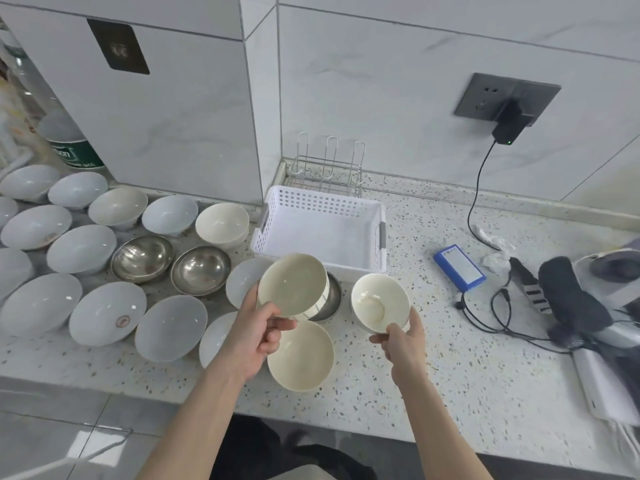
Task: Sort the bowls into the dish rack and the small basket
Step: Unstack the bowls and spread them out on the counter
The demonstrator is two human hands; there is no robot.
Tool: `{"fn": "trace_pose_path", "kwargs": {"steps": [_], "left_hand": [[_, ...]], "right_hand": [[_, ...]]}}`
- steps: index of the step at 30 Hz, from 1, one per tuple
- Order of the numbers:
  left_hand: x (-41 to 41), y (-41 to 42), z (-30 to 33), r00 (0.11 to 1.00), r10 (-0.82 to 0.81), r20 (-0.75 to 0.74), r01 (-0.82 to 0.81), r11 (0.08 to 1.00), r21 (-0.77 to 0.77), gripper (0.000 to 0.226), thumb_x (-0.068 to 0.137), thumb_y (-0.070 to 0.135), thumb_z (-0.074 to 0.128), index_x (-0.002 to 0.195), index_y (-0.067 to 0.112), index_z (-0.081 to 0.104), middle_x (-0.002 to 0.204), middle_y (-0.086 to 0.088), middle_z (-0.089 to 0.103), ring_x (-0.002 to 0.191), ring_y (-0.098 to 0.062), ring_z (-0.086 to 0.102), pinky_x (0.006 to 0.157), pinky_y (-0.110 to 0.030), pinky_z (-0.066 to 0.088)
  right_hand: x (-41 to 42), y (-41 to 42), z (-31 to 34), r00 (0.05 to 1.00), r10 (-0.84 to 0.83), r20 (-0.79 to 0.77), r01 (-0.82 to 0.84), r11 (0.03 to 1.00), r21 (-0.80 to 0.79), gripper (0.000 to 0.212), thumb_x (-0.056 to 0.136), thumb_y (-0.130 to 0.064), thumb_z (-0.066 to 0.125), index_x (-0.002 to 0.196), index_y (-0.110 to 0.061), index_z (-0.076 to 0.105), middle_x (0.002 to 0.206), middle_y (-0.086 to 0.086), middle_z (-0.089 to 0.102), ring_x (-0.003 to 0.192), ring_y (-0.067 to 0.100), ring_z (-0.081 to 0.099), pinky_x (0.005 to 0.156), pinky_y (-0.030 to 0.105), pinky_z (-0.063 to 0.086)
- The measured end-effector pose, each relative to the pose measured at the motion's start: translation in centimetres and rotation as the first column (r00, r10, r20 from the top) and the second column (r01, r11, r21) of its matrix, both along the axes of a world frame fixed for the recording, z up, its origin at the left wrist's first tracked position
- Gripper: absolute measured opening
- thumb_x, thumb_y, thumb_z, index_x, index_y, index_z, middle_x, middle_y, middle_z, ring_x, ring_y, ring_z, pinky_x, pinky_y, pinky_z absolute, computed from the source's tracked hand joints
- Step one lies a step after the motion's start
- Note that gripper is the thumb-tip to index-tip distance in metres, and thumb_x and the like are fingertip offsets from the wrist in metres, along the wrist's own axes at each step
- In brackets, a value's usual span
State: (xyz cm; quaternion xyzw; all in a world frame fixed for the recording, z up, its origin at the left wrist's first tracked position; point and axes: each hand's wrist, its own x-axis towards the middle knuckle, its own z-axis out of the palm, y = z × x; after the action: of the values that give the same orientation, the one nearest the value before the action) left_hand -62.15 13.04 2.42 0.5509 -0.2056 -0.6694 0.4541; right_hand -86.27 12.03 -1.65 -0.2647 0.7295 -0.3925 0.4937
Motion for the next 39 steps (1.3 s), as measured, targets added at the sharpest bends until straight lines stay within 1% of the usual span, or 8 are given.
{"fn": "trace_pose_path", "kwargs": {"steps": [9,14,22,25,28,31,33,39], "left_hand": [[-1.8,-0.1,-0.8,0.999,0.008,0.032,-0.009,1.000,0.025,0.049,0.091,-0.006,0.036,0.120,0.028,0.055,0.076,-0.014,0.068,0.041,-0.006,0.055,0.029,-0.015,0.020],[-2.0,-0.4,-1.3,0.997,-0.026,0.077,0.024,0.999,0.031,0.057,0.090,-0.007,0.038,0.128,0.033,0.052,0.074,-0.015,0.069,0.042,-0.008,0.055,0.028,-0.015,0.023],[-2.3,-0.3,-1.5,0.993,-0.064,0.097,0.062,0.998,0.026,0.060,0.090,-0.008,0.040,0.131,0.035,0.051,0.074,-0.018,0.069,0.040,-0.008,0.051,0.029,-0.016,0.024],[-2.5,-0.3,-1.5,0.990,-0.085,0.114,0.083,0.996,0.019,0.059,0.090,-0.008,0.040,0.127,0.036,0.053,0.073,-0.018,0.069,0.041,-0.008,0.052,0.030,-0.016,0.023],[-3.0,-0.3,-1.6,0.983,-0.122,0.136,0.121,0.992,0.016,0.061,0.090,-0.007,0.040,0.128,0.039,0.051,0.074,-0.018,0.070,0.041,-0.009,0.053,0.031,-0.017,0.023],[-3.6,-0.3,-1.8,0.971,-0.166,0.173,0.168,0.986,0.005,0.068,0.090,-0.005,0.041,0.133,0.046,0.046,0.077,-0.016,0.073,0.056,-0.020,0.059,0.031,-0.018,0.024],[-4.1,-0.2,-1.9,0.955,-0.214,0.205,0.218,0.976,0.005,0.073,0.089,-0.004,0.041,0.137,0.052,0.040,0.076,-0.013,0.075,0.068,-0.030,0.053,0.032,-0.019,0.024],[-6.4,0.9,-2.0,0.870,-0.426,0.246,0.432,0.901,0.033,0.079,0.087,0.000,0.042,0.139,0.057,0.028,0.071,-0.019,0.074,0.037,-0.015,0.051,0.032,-0.019,0.026]], "right_hand": [[-0.6,-0.8,-0.9,0.985,0.150,-0.086,-0.150,0.989,0.016,0.068,0.082,0.000,0.037,0.136,-0.041,0.042,0.113,0.016,0.065,0.051,0.010,0.066,0.046,0.021,0.040],[-0.7,-1.3,-1.4,0.986,0.149,-0.078,-0.147,0.989,0.022,0.067,0.085,0.001,0.036,0.139,-0.038,0.039,0.114,0.022,0.064,0.047,0.007,0.064,0.040,0.016,0.039],[-0.7,-1.0,-1.6,0.988,0.144,-0.063,-0.143,0.989,0.028,0.068,0.089,-0.001,0.040,0.146,-0.037,0.031,0.112,0.022,0.066,0.042,0.002,0.059,0.047,0.022,0.039],[-0.9,-0.8,-1.9,0.987,0.156,-0.035,-0.154,0.987,0.050,0.065,0.092,-0.009,0.045,0.149,-0.035,0.026,0.099,0.018,0.072,0.039,0.002,0.054,0.042,0.020,0.038],[-1.5,-0.6,-1.8,0.990,0.137,0.020,-0.138,0.983,0.121,0.068,0.096,-0.032,0.052,0.153,-0.028,0.016,0.072,0.009,0.075,0.040,0.008,0.041,0.039,0.021,0.033],[-2.3,0.1,-1.4,0.991,0.129,-0.044,-0.119,0.977,0.179,0.065,0.094,-0.050,0.049,0.148,-0.018,0.032,0.064,0.007,0.073,0.046,0.011,0.038,0.041,0.023,0.033],[-2.8,0.9,-1.0,0.990,0.114,-0.085,-0.103,0.988,0.119,0.055,0.094,-0.053,0.047,0.136,-0.018,0.050,0.059,0.004,0.070,0.049,0.012,0.040,0.046,0.026,0.035],[-3.7,3.7,0.9,0.967,0.242,-0.078,-0.246,0.968,-0.043,0.035,0.097,-0.054,0.043,0.105,-0.028,0.065,0.062,0.011,0.071,0.038,0.008,0.035,0.042,0.020,0.035]]}}
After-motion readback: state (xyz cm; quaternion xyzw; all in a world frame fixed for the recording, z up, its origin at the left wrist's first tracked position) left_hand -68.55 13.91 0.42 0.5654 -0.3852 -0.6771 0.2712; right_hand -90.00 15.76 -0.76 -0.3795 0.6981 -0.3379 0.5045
